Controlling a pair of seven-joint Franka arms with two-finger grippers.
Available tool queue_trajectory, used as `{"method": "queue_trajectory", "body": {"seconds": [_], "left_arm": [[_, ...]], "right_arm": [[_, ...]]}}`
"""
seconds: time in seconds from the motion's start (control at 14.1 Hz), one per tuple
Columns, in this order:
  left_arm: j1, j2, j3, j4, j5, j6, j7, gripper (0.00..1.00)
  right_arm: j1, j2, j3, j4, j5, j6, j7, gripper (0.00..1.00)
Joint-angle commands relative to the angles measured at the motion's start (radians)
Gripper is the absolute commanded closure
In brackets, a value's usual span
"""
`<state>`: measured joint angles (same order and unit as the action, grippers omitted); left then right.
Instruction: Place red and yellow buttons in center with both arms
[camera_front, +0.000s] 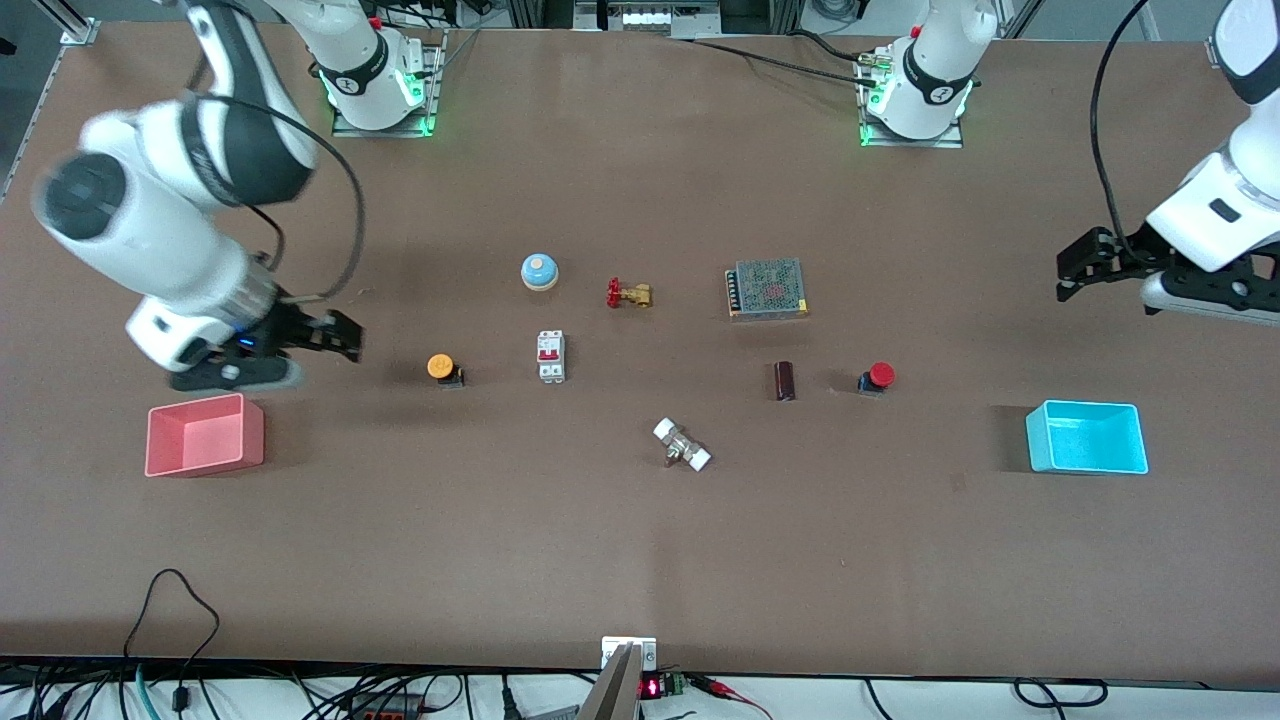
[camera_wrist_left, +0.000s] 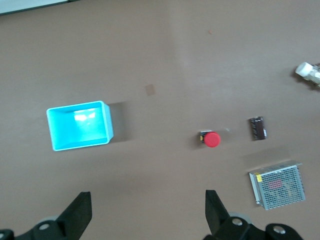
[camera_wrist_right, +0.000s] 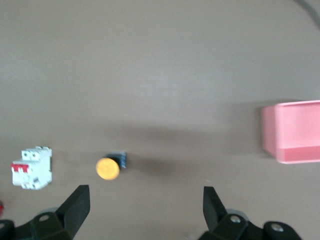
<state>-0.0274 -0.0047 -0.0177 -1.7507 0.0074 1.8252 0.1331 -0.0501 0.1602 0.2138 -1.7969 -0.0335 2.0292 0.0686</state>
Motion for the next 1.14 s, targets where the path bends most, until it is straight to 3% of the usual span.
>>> {"method": "queue_trajectory", "body": {"seconds": [0.0, 0.14, 0.35, 0.5, 1.06], "left_arm": [[0.007, -0.014, -0.034, -0.003, 0.006, -0.01, -0.064, 0.0], [0.009, -0.014, -0.033, 0.004, 0.006, -0.032, -0.07, 0.0], [0.014, -0.015, -0.031, 0.004, 0.005, -0.043, -0.07, 0.0], [0.014, -0.015, -0.031, 0.005, 0.005, -0.052, -0.072, 0.0], [0.014, -0.015, -0.03, 0.007, 0.006, -0.063, -0.072, 0.0]], "right_arm": [[-0.019, -0.085, -0.083, 0.026, 0.062, -0.14, -0.076, 0.0], [-0.011, -0.102, -0.158, 0.123, 0.057, -0.28, -0.072, 0.0], [0.018, -0.096, -0.207, 0.264, 0.067, -0.577, -0.079, 0.0], [0.07, -0.099, -0.235, 0.263, 0.058, -0.6, -0.067, 0.0], [0.076, -0.088, -0.226, 0.261, 0.056, -0.554, -0.079, 0.0]]}}
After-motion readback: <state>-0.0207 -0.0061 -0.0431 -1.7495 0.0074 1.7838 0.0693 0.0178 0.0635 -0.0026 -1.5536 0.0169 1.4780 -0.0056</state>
